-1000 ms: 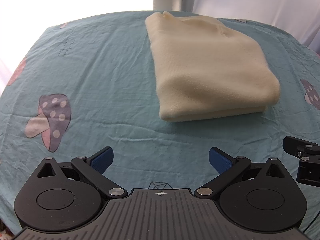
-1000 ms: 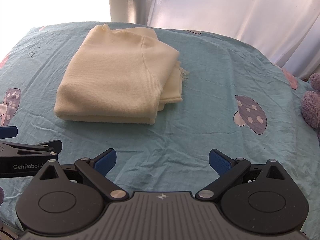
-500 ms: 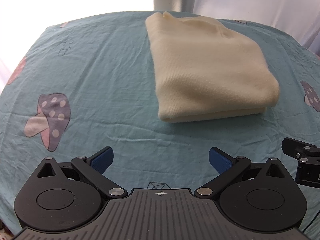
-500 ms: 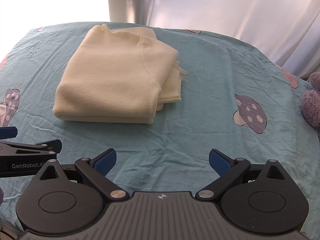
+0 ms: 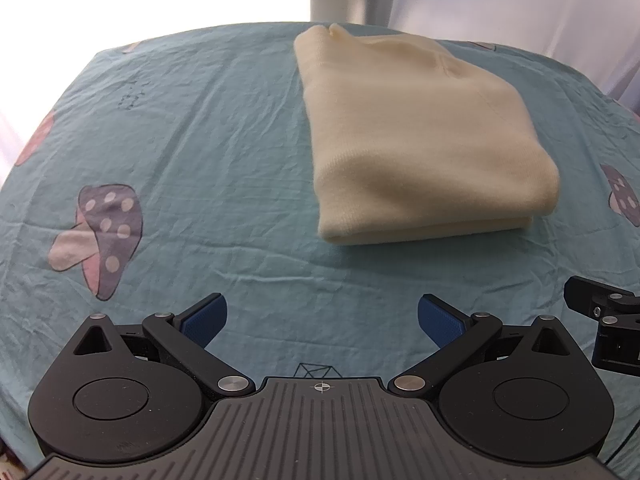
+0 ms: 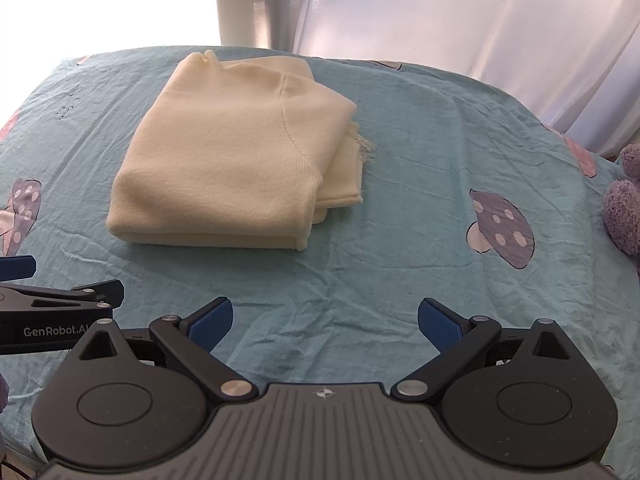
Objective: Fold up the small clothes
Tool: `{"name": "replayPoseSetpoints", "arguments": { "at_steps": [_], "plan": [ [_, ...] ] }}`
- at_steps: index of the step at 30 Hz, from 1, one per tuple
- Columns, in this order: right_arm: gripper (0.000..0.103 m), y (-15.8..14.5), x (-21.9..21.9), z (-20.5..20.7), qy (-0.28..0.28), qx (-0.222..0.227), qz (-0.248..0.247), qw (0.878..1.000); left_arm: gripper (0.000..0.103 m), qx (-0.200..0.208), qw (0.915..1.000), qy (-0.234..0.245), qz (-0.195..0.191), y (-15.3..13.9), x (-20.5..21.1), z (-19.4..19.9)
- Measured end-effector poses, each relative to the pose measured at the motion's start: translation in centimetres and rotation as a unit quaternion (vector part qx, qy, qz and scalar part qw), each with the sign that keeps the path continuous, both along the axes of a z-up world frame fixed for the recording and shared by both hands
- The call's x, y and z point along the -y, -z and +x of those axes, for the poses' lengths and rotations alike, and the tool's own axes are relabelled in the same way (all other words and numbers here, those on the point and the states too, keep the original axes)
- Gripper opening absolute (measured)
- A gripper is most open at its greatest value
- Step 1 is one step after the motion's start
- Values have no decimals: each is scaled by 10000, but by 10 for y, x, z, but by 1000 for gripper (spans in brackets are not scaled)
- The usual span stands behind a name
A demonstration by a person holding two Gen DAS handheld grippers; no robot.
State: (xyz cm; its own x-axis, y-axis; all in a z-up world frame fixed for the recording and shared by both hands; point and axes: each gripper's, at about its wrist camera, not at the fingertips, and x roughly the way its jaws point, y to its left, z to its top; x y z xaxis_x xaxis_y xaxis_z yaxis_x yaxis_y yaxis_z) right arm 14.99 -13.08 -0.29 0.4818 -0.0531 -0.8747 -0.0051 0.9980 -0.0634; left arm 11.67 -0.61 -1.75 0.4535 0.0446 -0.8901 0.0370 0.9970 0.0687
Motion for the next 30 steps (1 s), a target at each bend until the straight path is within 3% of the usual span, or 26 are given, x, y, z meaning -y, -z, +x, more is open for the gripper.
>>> {"name": "replayPoseSetpoints", "arguments": {
  "at_steps": [30],
  "plan": [
    [99, -4, -3, -2, -24, 43, -26, 10000, 103, 34, 10000, -41, -33, -6, -1, -1]
  ]
}}
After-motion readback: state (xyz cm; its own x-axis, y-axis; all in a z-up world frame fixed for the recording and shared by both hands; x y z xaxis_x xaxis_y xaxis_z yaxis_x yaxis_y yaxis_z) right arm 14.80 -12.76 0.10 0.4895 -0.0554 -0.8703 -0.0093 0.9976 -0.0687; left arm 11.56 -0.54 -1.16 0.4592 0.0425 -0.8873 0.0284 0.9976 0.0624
